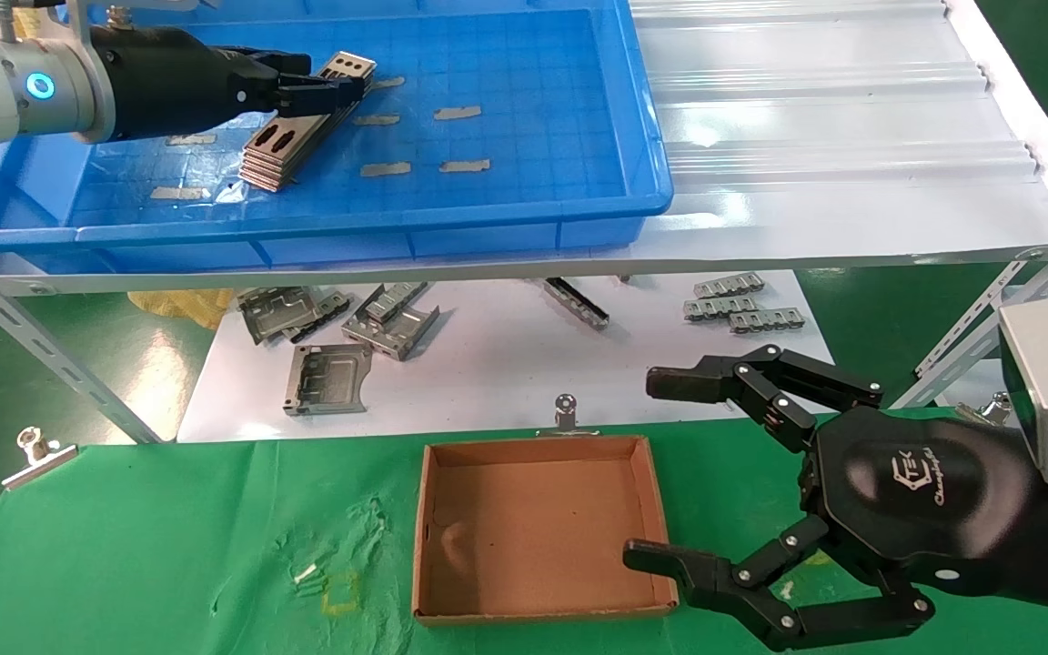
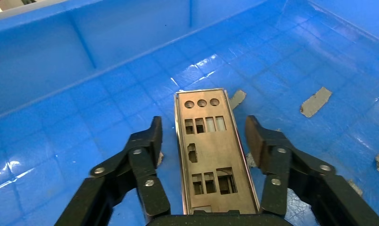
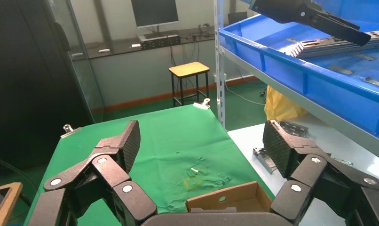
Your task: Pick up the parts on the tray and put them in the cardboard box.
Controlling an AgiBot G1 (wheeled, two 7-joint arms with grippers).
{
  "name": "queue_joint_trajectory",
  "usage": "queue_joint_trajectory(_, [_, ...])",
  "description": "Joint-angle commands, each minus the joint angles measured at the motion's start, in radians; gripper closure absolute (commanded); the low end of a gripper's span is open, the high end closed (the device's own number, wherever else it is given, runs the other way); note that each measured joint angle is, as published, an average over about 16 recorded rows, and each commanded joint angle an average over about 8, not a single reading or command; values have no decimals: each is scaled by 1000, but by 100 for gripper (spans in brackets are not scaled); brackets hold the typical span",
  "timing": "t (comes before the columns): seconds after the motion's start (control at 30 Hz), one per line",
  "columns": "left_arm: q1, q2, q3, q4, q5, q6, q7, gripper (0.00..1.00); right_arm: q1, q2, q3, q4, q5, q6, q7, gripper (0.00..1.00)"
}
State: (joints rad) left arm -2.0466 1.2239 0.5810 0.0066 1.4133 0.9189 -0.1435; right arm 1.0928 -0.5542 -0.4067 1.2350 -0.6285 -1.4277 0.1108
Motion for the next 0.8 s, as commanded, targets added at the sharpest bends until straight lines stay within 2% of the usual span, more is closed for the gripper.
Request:
queue_joint_trajectory(0.03, [1,-1,0,0,0,3,-3,100,0,0,0,0,0,0,0,0])
queue_joint_trajectory(0.8, [-13,-3,3,-3,4,3,-1,100,0,0,0,0,0,0,0,0])
